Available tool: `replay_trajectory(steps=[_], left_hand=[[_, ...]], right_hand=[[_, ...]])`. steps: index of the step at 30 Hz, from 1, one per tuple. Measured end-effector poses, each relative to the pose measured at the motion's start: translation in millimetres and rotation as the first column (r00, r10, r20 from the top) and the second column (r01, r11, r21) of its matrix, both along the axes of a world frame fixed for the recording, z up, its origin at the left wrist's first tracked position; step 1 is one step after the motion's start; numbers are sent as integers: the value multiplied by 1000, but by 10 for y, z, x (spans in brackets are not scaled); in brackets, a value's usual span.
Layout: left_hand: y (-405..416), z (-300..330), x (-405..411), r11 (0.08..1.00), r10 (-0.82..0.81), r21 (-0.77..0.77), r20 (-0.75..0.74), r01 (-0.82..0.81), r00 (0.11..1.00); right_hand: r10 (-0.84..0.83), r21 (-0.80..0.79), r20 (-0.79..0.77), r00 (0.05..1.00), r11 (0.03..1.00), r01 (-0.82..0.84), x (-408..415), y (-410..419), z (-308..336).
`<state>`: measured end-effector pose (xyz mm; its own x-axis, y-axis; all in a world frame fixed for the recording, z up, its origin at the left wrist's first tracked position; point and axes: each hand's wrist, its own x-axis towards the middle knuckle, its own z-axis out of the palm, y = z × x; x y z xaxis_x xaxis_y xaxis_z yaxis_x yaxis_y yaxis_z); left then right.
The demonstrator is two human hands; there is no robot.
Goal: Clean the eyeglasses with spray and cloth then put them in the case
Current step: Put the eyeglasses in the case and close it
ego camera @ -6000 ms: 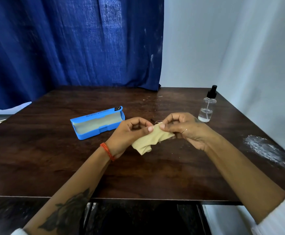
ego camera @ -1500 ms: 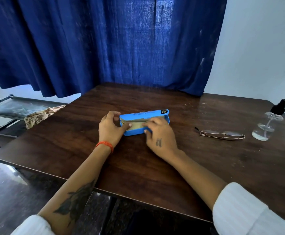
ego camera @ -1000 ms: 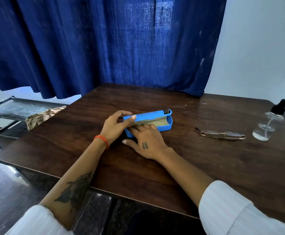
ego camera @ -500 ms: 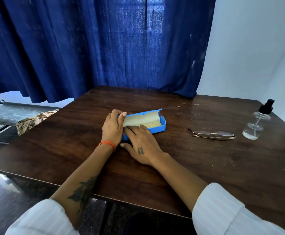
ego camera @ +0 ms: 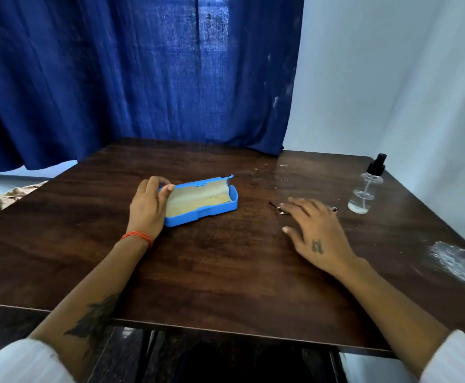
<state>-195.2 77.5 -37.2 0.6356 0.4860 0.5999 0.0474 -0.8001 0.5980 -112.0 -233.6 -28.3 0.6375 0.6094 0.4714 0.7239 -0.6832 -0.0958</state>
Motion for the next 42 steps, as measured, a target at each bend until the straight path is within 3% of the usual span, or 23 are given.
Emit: replay_trajectory(steps=[3, 9, 15, 20, 23, 30, 34, 42], left_hand=[[-237, 5, 98, 997, -76, -11, 5, 76, 997], [-241, -13, 93, 998, -68, -11, 15, 68, 998], [-276, -9, 111, 997, -78, -9, 16, 78, 997], [-267, -3, 101, 997, -77, -22, 4, 77, 997], [-266, 3, 95, 997, -79, -21, 1, 79, 997], [-273, 0, 77, 994, -104, -16, -9, 104, 994], [-276, -1, 67, 993, -116, -25, -1, 116, 993], [-281, -8, 64, 994, -105, -41, 15, 106, 994]], right_hand=[[-187, -8, 32, 982, 982, 188, 78, -454, -2], [-282, -138, 33, 959, 949, 283, 203, -442, -6], [-341, -296, 106, 934, 886, 357, 313, -372, 73], [-287, -347, 225, 931, 870, 351, 376, -364, 116], [-213, -329, 286, 934, 894, 304, 363, -377, 148], [53, -47, 503, 863, 998, -34, 99, 11, 265], [195, -114, 591, 783, 981, -158, -38, 456, 330], [374, -265, 547, 749, 926, -268, -54, 1100, 301]])
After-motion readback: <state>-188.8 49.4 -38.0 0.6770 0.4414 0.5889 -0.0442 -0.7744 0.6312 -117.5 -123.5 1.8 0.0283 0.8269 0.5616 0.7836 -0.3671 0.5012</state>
